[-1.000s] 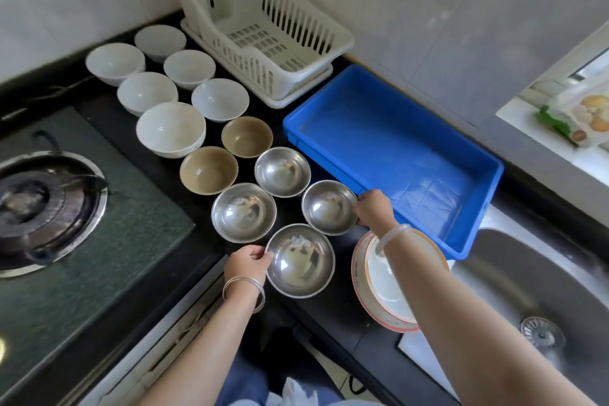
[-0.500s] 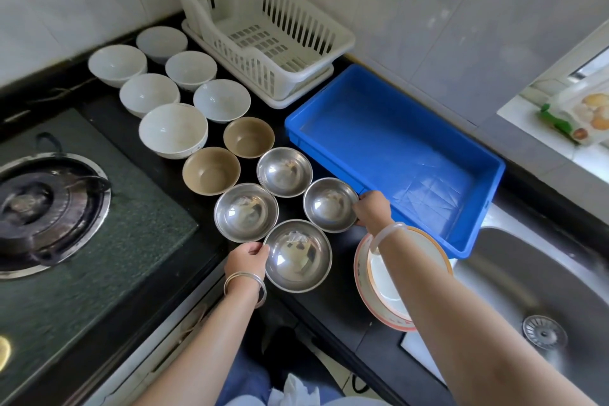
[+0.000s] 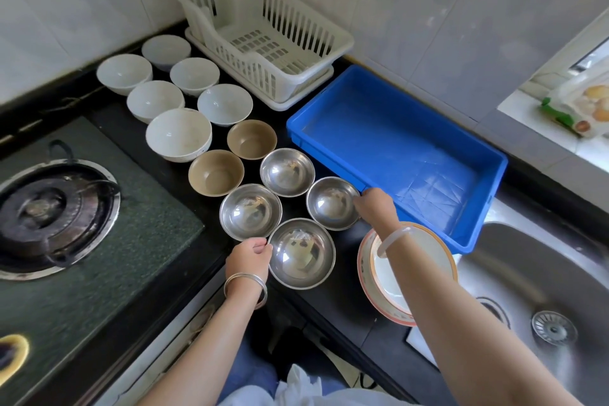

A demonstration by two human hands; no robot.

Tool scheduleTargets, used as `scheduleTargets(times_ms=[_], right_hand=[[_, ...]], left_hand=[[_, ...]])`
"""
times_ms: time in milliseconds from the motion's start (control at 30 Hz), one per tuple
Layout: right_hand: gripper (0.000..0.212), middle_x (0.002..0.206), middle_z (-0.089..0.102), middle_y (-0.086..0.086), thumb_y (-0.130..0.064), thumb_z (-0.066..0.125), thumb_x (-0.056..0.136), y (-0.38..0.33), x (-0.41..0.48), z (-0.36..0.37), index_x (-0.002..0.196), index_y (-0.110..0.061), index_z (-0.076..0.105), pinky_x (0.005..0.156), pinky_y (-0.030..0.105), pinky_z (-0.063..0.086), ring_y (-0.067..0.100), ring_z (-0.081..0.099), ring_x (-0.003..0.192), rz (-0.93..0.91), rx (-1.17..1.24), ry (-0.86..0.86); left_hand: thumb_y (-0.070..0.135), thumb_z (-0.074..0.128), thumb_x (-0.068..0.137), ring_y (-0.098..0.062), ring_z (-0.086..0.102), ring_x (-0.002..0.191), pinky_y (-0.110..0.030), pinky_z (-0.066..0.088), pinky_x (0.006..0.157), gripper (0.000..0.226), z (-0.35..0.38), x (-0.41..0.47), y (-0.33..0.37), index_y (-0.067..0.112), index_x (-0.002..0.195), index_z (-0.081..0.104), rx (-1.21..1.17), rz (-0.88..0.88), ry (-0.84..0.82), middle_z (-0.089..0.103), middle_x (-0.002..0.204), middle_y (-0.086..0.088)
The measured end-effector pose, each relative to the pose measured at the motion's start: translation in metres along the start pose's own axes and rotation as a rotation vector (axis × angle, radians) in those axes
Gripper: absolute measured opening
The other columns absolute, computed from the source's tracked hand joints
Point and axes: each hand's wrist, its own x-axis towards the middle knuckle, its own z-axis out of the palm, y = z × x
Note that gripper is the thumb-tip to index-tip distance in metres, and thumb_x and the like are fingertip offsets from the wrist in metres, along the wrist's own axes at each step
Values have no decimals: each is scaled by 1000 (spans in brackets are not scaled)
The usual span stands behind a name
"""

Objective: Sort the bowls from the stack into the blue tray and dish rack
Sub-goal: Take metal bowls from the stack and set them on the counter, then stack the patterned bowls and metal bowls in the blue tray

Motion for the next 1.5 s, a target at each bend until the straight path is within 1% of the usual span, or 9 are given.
scheduleTargets(times_ms=[133, 300, 467, 667, 967, 1100, 1233, 1367, 1500], right_hand=[[32, 109, 67, 11, -19, 46, 92, 13, -26, -16, 119, -11, 60, 68, 30, 40, 28, 59, 93, -108, 33, 208], [28, 113, 69, 10, -19, 48, 94, 70, -58, -44, 119, -18, 62, 61, 24, 35, 20, 55, 74, -109, 70, 460], [33, 118, 66, 16, -20, 48, 94, 137, -81, -49, 124, -14, 59, 80, 37, 43, 36, 57, 108, 68, 62, 449], [27, 102, 70, 11, -22, 45, 97, 169, -95, -34, 113, -16, 66, 64, 27, 32, 24, 57, 84, 162, 307, 385], [24, 74, 58, 0, -21, 39, 98, 159, -118, -13, 87, -17, 60, 51, 21, 31, 19, 51, 68, 290, 385, 449], [22, 81, 61, -1, -22, 41, 99, 152, -133, 1, 101, -16, 62, 56, 23, 38, 16, 54, 72, 345, 477, 466], [17, 80, 63, -4, -24, 44, 98, 141, -140, 10, 97, -18, 60, 63, 29, 49, 15, 60, 73, 404, 571, 493], [21, 98, 56, -2, -21, 46, 98, 133, -141, 13, 101, -12, 65, 68, 25, 44, 14, 55, 81, 439, 572, 579], [28, 64, 58, 0, -17, 46, 97, 128, -142, 12, 72, -16, 60, 48, 22, 34, 16, 51, 59, 480, 593, 572]], left_hand=[[18, 53, 89, -20, 59, 112, -23, 42, 86, 31, -3, -9, 18, 12, 118, 62, 98, 135, 3, 67, 118, -4], [18, 53, 90, -15, 61, 107, -20, 41, 87, 30, 23, -22, 48, 12, 119, 60, 64, 299, -133, 65, 119, -4], [23, 54, 90, -18, 59, 112, -31, 45, 98, 35, 71, -39, 66, 14, 123, 57, 180, 366, -346, 63, 124, -5], [30, 51, 91, -22, 56, 114, -33, 44, 92, 40, 110, -51, 72, 19, 130, 50, 525, 458, -507, 60, 126, -3], [15, 48, 90, -17, 52, 82, -27, 40, 70, 21, 119, -39, 81, 13, 106, 62, 543, 510, -456, 62, 91, -1], [14, 47, 90, -17, 55, 83, -26, 42, 68, 25, 120, -29, 85, 18, 109, 63, 552, 520, -482, 62, 92, 3], [9, 44, 89, -19, 56, 79, -28, 43, 64, 28, 120, -27, 88, 18, 107, 63, 563, 567, -479, 64, 91, 2], [4, 42, 86, -19, 46, 61, -34, 43, 55, 26, 120, -28, 88, 13, 96, 65, 602, 619, -451, 60, 73, -11], [4, 42, 86, -31, 59, 70, -32, 44, 56, 30, 120, -26, 91, 11, 101, 67, 591, 623, -493, 69, 84, -12]])
